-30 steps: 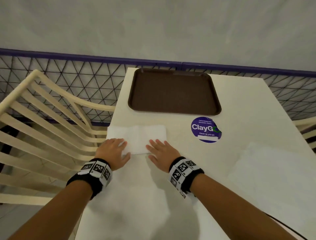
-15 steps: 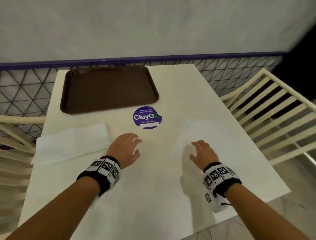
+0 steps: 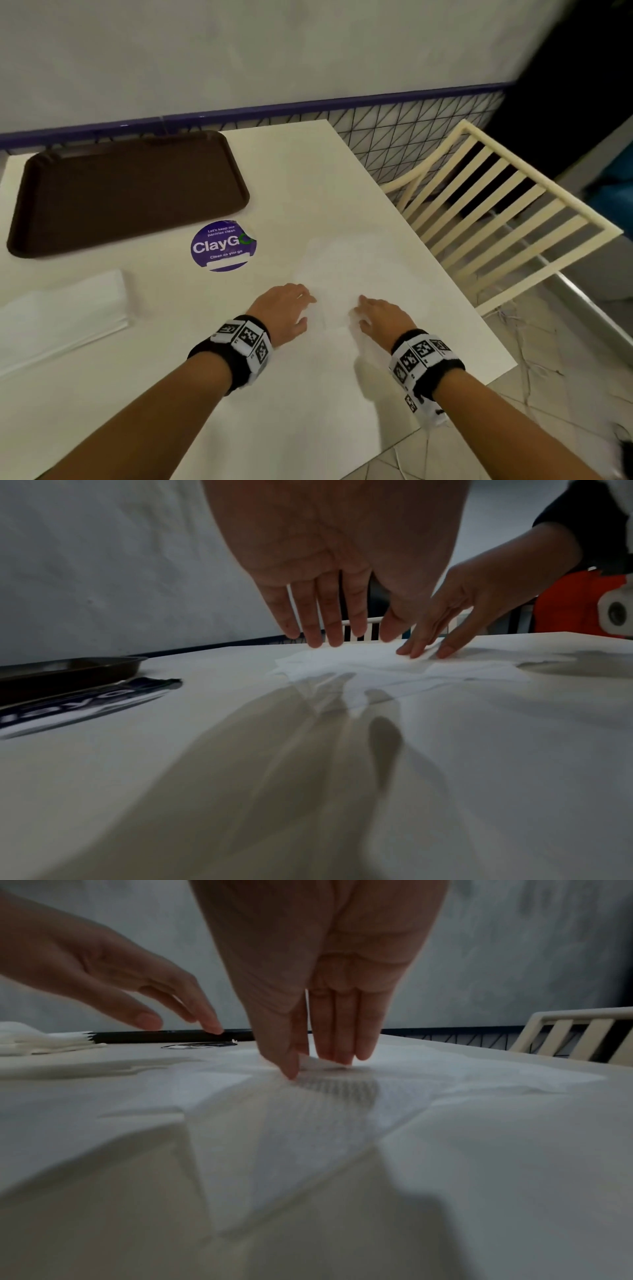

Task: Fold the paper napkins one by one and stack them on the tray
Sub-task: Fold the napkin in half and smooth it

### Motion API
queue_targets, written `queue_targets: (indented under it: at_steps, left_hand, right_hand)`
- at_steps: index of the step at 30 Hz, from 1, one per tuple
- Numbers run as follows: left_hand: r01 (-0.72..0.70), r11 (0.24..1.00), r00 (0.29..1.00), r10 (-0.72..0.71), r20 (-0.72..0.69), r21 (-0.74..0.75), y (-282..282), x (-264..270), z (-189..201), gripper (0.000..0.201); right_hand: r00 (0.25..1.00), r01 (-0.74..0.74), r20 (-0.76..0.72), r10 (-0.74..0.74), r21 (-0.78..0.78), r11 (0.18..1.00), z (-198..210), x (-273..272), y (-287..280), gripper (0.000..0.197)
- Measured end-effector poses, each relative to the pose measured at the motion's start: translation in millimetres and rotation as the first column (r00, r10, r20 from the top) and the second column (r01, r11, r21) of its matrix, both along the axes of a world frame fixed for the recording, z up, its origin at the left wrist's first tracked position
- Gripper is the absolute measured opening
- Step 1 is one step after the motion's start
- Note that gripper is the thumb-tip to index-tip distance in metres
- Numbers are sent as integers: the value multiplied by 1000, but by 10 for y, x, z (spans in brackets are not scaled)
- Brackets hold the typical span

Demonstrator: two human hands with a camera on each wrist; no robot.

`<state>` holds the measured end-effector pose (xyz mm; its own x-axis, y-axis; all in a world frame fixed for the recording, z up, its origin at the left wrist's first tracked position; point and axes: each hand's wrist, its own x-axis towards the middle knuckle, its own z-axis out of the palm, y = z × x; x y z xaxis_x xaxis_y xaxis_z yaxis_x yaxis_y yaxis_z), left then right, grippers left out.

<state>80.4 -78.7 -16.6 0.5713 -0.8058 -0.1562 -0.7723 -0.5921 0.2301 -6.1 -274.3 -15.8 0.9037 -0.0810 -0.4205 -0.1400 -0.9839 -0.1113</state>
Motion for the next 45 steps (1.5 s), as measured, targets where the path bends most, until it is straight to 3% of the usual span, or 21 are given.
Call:
queue_targets:
  at_steps: [3,6,7,9,11,13,16,20,22,23,25,28,33,35,37,39,41,45]
  left_hand:
    - [11,999,1000,-10,-16,30,-148,-10,-29,55]
    - [18,999,997,-20,-74,-35,-251,48,4,63]
    - [41,994,999,-44,-24,-99,-268,79,29,59]
    - [34,971,999,-30,20,-238,-252,146,130,39]
    - [-126,955,992,113,-62,-268,-96,187,220,26]
    - [-200,951,980,189,-69,-235,169,210,144,31]
    - [-252,937,965,223,-139,-244,656,135,142,51]
    - [-260,941,960,228,-161,-218,1329,-78,19,44]
    - [-353,920,925,316,-210,-171,1558,-185,46,55]
    - [-418,898,895,380,-234,-139,1663,-226,47,54]
    - [-553,829,805,508,-305,-78,1833,-296,53,35]
    - [-667,744,692,602,-399,-34,1991,-373,24,20]
    - [-788,615,519,665,-537,-1,2084,-353,-32,12]
    - [-849,528,408,684,-605,25,2091,-279,-64,25]
    - [-887,457,306,695,-651,70,2096,-185,-93,38]
    - [-909,406,223,667,-711,96,2101,-109,-108,37]
    - [-902,410,181,640,-747,133,2101,-73,-117,30]
    - [-853,478,168,635,-754,212,2049,-104,-161,22]
  right_hand:
    - [994,-36,104,39,-28,999,10,20,-31,35]
    - [873,-128,467,138,-54,990,106,95,28,7]
    - [808,-163,561,181,-81,983,139,129,61,11]
    - [756,-193,628,185,-56,980,197,217,181,20]
    - [731,-253,657,186,7,967,274,307,307,17]
    - [806,-263,572,153,115,958,313,374,451,15]
    - [943,-232,288,167,210,950,189,390,649,34]
    - [953,-299,116,278,239,924,51,355,964,34]
    - [946,-323,56,319,226,919,14,356,1116,33]
    - [945,-326,39,326,232,917,10,362,1176,32]
    - [942,-327,9,335,237,915,43,394,1282,25]
    - [944,-299,-62,325,258,919,105,462,1383,26]
    - [980,-33,-165,107,401,915,126,668,1408,35]
    - [976,118,-219,-10,485,867,74,778,1392,34]
    - [940,305,-313,-138,586,751,38,856,1380,32]
    - [902,409,-384,-195,621,668,13,914,1365,33]
    - [887,427,-427,-178,608,669,-21,944,1338,29]
    - [876,376,-469,-110,524,764,-77,924,1260,16]
